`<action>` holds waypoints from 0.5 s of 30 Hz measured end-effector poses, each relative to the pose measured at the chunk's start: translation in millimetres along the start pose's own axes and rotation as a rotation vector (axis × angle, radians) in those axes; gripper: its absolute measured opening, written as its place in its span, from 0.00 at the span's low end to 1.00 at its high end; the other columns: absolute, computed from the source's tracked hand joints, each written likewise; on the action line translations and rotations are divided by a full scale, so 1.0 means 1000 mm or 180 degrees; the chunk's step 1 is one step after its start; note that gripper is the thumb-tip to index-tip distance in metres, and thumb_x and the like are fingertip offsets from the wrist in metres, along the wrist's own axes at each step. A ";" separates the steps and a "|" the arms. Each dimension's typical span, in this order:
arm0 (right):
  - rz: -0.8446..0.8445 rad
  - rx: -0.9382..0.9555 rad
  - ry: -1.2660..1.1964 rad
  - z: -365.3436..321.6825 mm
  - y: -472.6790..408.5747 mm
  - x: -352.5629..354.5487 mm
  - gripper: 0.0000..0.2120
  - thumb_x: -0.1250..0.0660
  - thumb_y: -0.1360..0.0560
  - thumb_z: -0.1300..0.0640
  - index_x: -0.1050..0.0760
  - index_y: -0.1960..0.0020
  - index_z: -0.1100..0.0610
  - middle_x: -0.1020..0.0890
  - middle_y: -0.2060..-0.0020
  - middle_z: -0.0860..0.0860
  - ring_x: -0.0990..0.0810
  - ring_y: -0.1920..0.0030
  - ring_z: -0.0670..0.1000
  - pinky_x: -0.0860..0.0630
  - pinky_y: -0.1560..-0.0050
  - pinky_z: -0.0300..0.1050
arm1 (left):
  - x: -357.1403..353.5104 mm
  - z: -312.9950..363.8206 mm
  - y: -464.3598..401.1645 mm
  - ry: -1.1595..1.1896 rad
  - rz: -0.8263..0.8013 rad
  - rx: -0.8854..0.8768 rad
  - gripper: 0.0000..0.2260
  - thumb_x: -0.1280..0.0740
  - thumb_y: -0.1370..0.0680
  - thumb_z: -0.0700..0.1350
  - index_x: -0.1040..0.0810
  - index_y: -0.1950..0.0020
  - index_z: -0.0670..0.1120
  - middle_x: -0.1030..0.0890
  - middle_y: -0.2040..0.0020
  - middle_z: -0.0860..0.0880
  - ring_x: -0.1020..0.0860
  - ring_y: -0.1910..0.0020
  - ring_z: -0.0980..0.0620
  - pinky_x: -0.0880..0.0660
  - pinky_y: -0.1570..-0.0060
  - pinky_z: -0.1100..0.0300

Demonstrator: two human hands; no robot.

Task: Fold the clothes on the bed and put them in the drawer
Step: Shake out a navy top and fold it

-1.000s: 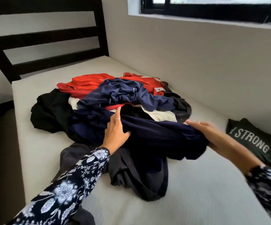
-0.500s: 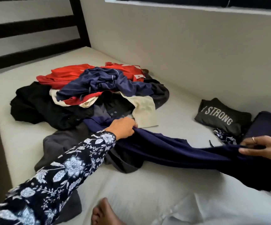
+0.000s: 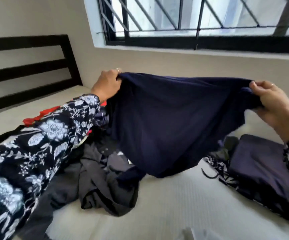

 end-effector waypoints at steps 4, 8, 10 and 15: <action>0.0096 0.0280 -0.0333 -0.043 -0.024 0.003 0.09 0.37 0.20 0.56 0.28 0.59 0.50 0.21 0.67 0.46 0.22 0.69 0.43 0.23 0.69 0.41 | 0.042 0.028 -0.040 -0.0249 0.0449 -0.0367 0.10 0.40 0.25 0.35 0.24 0.46 0.36 0.21 0.48 0.35 0.24 0.48 0.37 0.30 0.48 0.52; 0.0269 0.0316 -0.0169 -0.065 -0.030 0.013 0.09 0.36 0.21 0.54 0.27 0.60 0.49 0.22 0.64 0.47 0.23 0.70 0.43 0.24 0.69 0.40 | 0.061 0.050 -0.051 -0.0408 0.0493 -0.0686 0.10 0.38 0.26 0.34 0.23 0.46 0.38 0.20 0.50 0.37 0.23 0.49 0.38 0.28 0.48 0.51; 0.0369 0.0245 -0.0023 -0.064 -0.029 0.019 0.08 0.35 0.21 0.54 0.26 0.60 0.50 0.21 0.65 0.48 0.23 0.70 0.43 0.24 0.69 0.39 | 0.060 0.052 -0.047 -0.0555 0.0400 -0.0781 0.09 0.37 0.27 0.34 0.23 0.47 0.39 0.20 0.52 0.36 0.22 0.51 0.37 0.26 0.50 0.50; 0.0069 0.0124 0.0695 -0.061 -0.023 0.033 0.07 0.32 0.23 0.56 0.24 0.60 0.52 0.20 0.76 0.44 0.23 0.76 0.42 0.24 0.75 0.35 | 0.055 0.040 -0.036 -0.0574 0.0484 -0.0635 0.09 0.37 0.27 0.35 0.23 0.48 0.42 0.22 0.58 0.40 0.24 0.56 0.38 0.25 0.55 0.49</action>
Point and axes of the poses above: each hand's wrist, its own y-axis away from the middle knuckle, its own x-axis out of the back of the hand, z = x × y, the point moved 3 cm from there along -y, towards the middle knuckle
